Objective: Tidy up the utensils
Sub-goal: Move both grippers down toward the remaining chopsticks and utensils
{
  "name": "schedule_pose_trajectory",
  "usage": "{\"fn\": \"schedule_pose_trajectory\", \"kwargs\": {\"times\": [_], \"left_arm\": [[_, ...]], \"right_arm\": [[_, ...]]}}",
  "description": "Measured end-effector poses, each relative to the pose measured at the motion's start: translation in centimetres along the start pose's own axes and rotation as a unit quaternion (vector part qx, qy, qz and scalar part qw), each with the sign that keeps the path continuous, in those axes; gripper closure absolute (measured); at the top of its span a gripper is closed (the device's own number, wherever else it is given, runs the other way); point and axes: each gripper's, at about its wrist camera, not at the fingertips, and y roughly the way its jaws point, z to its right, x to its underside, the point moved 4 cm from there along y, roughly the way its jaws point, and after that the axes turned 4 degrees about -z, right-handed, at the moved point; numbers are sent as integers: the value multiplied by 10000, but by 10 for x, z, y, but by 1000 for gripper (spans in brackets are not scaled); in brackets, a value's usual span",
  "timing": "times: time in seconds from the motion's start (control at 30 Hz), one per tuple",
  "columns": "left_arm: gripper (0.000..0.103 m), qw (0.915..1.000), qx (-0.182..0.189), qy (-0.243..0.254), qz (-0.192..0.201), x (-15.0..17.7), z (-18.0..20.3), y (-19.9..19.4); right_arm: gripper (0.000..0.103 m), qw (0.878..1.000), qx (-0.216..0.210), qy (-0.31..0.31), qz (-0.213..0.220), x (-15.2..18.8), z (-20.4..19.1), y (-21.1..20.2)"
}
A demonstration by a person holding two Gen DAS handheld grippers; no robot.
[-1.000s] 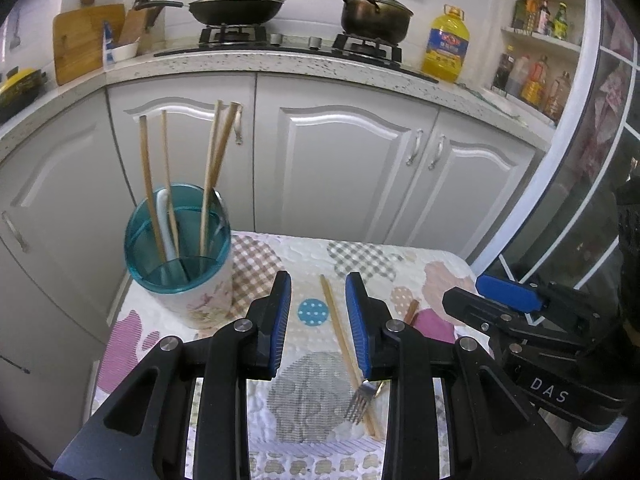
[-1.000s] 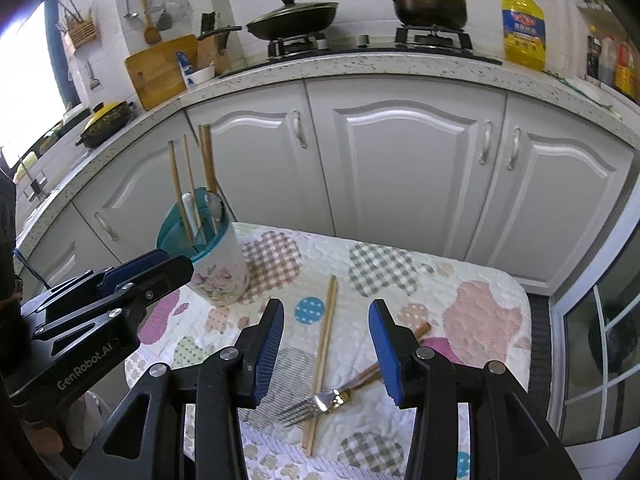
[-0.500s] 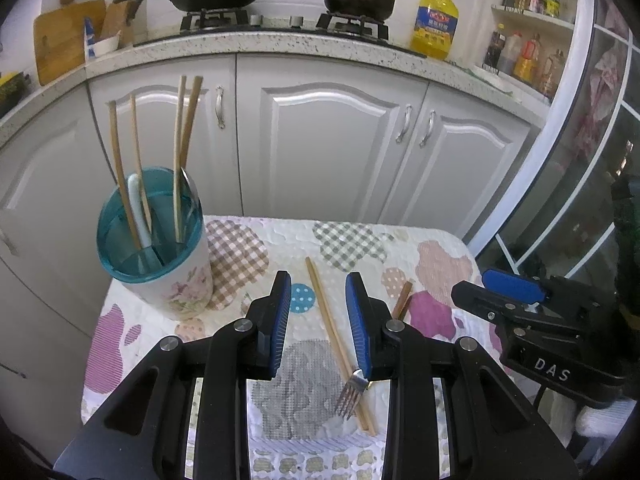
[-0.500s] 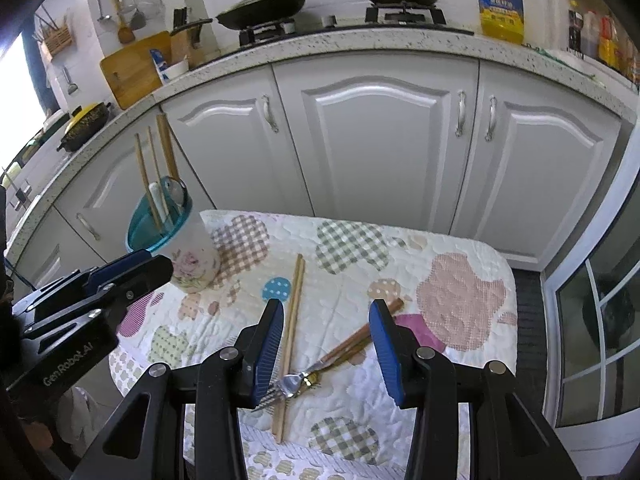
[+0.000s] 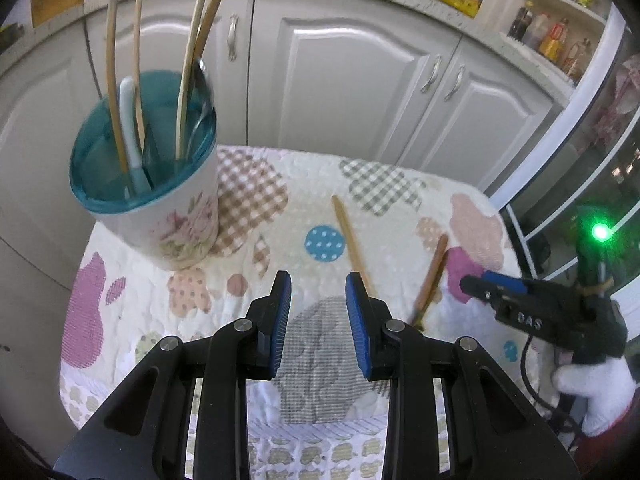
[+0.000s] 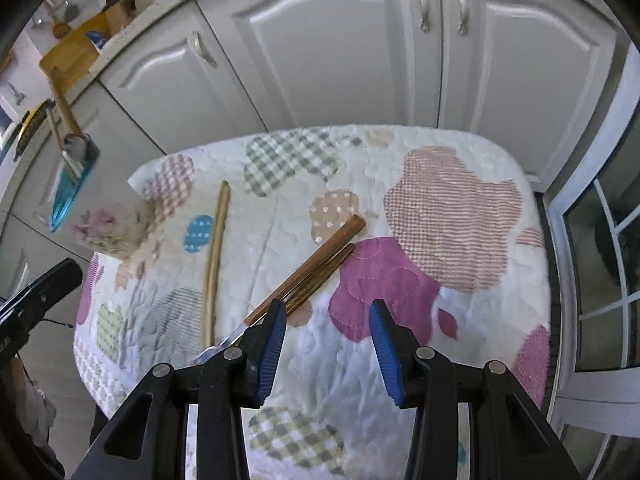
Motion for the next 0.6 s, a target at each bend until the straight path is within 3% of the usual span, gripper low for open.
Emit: {"fn": "schedule_pose_trajectory", "kwargs": {"times": [0.2,0.43,0.6], "left_arm": [[76,9999,-5,-47,-127,1,-7,16],[76,9994,11,-123,-337,-4,-13,36],[76,9980,312,-108,-530,-13,-3,55]], "right_arm": [[68,9984,401,-209,-350,-20,5,39],[68,9953,646,-600,-404,-47,-6,57],[68,9952,474,-751,-412,-47,-13,58]]}}
